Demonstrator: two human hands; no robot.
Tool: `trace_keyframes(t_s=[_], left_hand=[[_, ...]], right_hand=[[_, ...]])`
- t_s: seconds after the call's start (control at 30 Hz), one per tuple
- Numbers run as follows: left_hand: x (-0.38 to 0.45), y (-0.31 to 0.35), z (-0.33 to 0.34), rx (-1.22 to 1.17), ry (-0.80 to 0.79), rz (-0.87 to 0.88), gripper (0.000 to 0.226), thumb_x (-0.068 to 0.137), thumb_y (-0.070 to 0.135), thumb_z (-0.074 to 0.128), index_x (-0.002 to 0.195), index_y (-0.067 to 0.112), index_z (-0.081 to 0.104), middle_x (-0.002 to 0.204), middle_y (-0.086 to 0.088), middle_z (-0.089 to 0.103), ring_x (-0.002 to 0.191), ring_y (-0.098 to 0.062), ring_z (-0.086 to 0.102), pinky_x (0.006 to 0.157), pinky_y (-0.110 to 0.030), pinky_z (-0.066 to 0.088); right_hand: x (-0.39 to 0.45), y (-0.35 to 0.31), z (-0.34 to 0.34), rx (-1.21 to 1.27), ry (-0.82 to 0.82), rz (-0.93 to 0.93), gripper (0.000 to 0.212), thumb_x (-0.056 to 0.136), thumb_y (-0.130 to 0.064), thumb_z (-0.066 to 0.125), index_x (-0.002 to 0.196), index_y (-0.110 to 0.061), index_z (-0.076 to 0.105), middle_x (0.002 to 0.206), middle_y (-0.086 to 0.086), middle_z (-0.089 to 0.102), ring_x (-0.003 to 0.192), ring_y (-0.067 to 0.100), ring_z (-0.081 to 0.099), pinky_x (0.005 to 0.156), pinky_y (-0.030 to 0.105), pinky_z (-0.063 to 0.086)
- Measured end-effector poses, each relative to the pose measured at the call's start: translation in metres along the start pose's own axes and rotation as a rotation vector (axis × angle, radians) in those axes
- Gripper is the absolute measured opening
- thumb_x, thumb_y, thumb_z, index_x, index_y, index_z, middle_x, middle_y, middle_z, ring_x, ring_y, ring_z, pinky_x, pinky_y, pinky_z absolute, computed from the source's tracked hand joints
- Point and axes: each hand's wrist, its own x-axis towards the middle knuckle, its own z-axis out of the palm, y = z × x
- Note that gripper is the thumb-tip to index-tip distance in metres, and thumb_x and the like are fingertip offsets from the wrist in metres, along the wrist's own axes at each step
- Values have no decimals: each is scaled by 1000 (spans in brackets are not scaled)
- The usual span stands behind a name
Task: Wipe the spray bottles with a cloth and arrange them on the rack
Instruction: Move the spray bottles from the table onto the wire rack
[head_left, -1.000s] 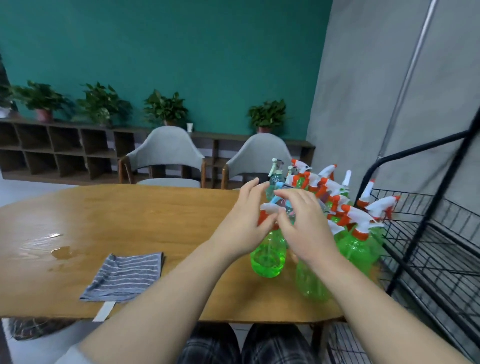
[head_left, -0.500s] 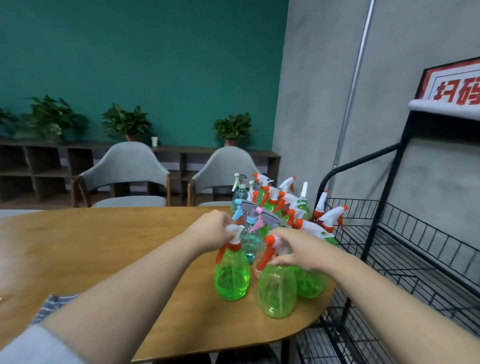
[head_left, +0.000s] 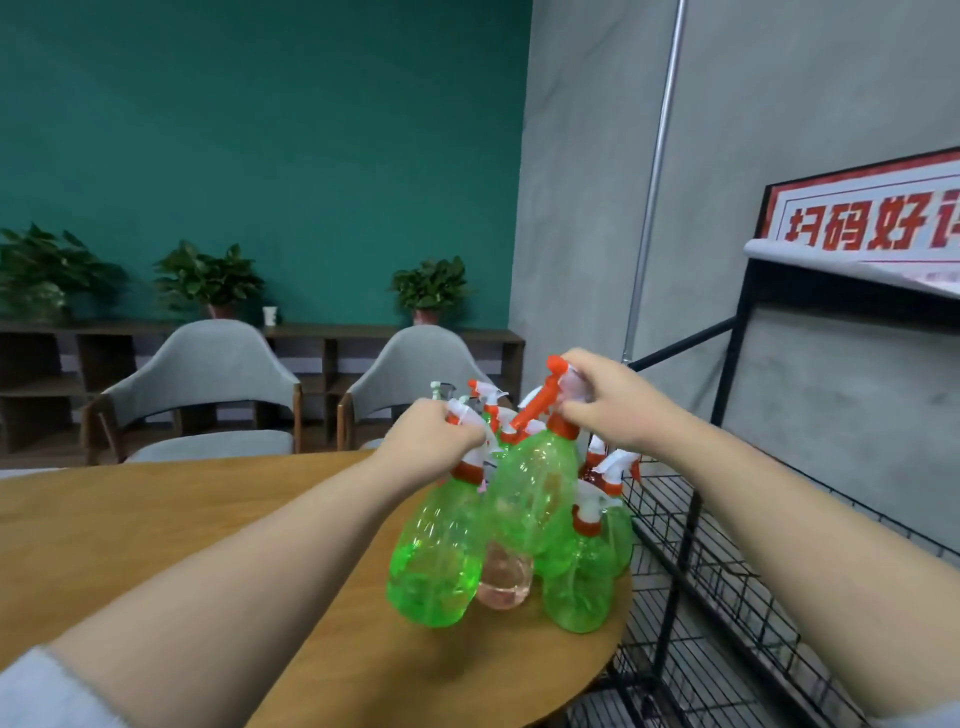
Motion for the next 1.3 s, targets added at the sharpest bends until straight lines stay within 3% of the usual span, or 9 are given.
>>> trace_keyframes(t_s=[0.1,0.2,0.33,0.47,0.63,0.8,0.97,1.1,1.3], left_hand=[[16,36,-10,-168,-26,25,27,82,12,54,56,15,60,53,1,43,53,-16,36,52,-24,30],[34,68,-17,-326,-98,68,26,81,3,52,60,10,66,56,-6,49,48,-17,32,47,-20,25],[69,101,-12,-374,-158,145,24,86,4,52,93,6,75,72,-9,59,54,-17,46,53,-23,35],[125,119,10,-395,-205,151,22,88,10,53,90,14,75,63,2,59,50,-11,49,54,-22,34],[189,138,45,-485,-256,130,22,89,4,57,81,21,69,57,4,58,49,-11,50,44,-17,32],[230,152,77,-539,-320,93,33,94,5,50,121,20,62,93,-5,63,60,-9,54,38,-6,36],[238,151,99,-587,-411,77,23,96,4,49,110,16,62,84,-9,60,63,-13,53,39,-8,37],[217,145,118,-633,-389,85,13,95,10,54,96,21,62,75,-2,60,55,-4,56,40,-7,38],[176,149,154,-625,-304,91,11,97,11,55,92,18,61,72,-6,61,52,-5,58,39,-11,34]], right_hand=[[17,0,-29,34,122,-35,20,86,-6,56,98,-21,50,82,-5,54,78,17,54,72,32,44],[34,11,-49,25,188,-59,24,85,-4,57,98,-23,51,82,-7,56,84,22,57,79,37,46],[60,35,-68,1,215,-62,28,85,-1,57,96,-26,49,80,-13,55,80,16,53,72,28,41],[94,76,-75,-34,235,-18,28,88,0,57,91,-26,48,79,-7,55,69,1,53,60,9,39],[134,133,-80,-93,223,83,43,82,8,55,79,-33,43,76,-10,53,69,-10,51,61,7,38],[158,164,-94,-133,188,150,44,79,11,55,76,-32,44,76,-8,53,70,-9,49,61,7,36],[152,186,-106,-212,160,175,43,80,7,56,77,-35,43,77,-12,51,71,-1,49,64,8,33],[124,196,-113,-312,83,173,23,83,-1,59,86,-22,49,78,-8,54,71,11,48,62,9,35],[68,213,-120,-443,1,217,6,88,-24,61,92,-20,59,88,1,65,84,24,58,69,34,45]])
